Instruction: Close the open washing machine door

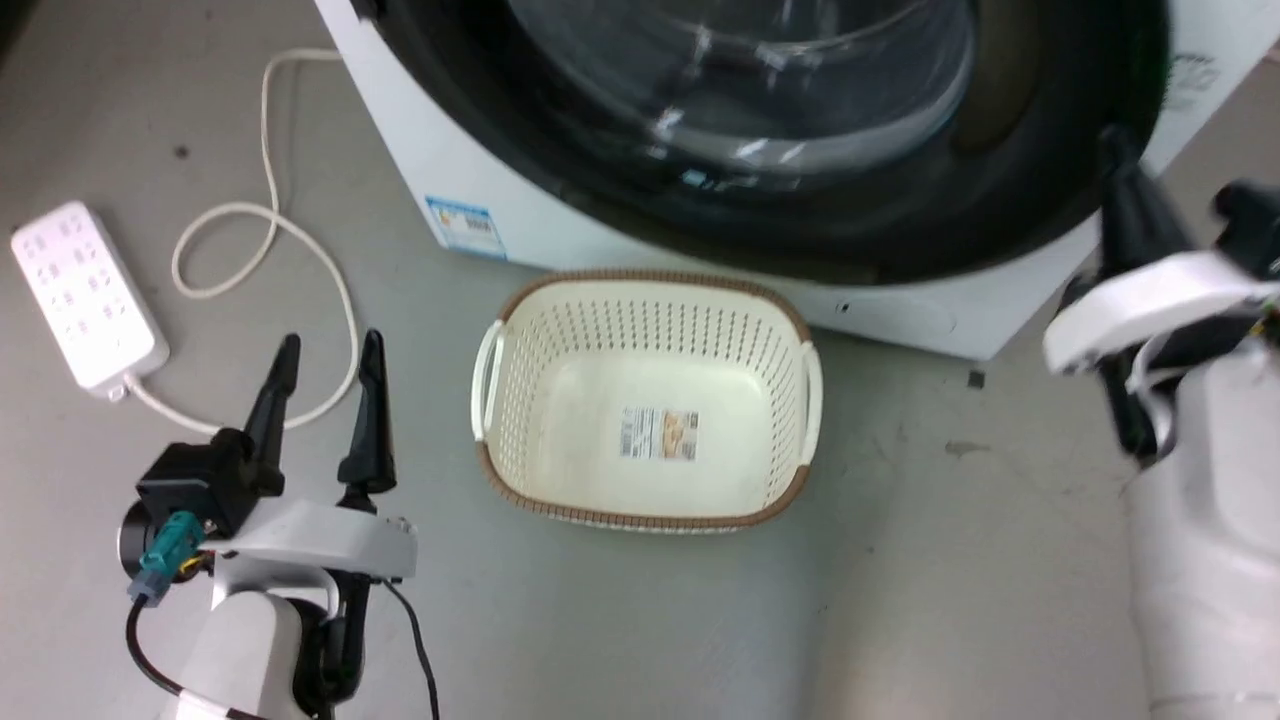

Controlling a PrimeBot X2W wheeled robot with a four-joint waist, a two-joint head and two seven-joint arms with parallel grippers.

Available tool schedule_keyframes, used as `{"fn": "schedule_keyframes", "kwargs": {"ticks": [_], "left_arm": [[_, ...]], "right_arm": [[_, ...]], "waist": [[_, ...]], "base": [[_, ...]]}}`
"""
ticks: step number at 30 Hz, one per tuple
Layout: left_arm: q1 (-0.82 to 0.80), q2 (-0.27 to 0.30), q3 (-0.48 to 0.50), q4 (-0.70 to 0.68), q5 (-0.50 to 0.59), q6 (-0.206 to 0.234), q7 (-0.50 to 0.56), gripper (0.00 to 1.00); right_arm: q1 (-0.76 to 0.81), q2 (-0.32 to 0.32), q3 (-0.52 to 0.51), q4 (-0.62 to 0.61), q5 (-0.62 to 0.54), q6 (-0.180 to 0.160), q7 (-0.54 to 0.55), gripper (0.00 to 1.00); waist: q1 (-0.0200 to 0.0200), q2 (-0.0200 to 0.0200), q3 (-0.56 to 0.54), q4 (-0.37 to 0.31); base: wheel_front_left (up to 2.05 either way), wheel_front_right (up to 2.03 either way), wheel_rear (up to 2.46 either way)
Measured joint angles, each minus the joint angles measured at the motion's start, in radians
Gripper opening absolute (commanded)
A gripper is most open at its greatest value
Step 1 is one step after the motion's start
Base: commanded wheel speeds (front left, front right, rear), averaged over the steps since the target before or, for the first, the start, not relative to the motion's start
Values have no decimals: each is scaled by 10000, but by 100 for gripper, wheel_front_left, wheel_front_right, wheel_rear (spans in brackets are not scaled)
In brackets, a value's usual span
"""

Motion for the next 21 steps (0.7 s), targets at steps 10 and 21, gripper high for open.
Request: {"fn": "schedule_keyframes", "kwargs": {"ticks": [10,21], "left_arm": [[-406,-449,637,-69,495,-543,0,100],[-505,-654,1049,77,915,-782,0,100]], "right_arm": [[-1623,117,-1348,564,-807,71,-270,0],[-1799,228,-1200,414,-504,90,-303,0]], "waist": [[-1,0,1128,270],[0,0,825,36]], "base": [[0,0,0],[0,0,0]]}}
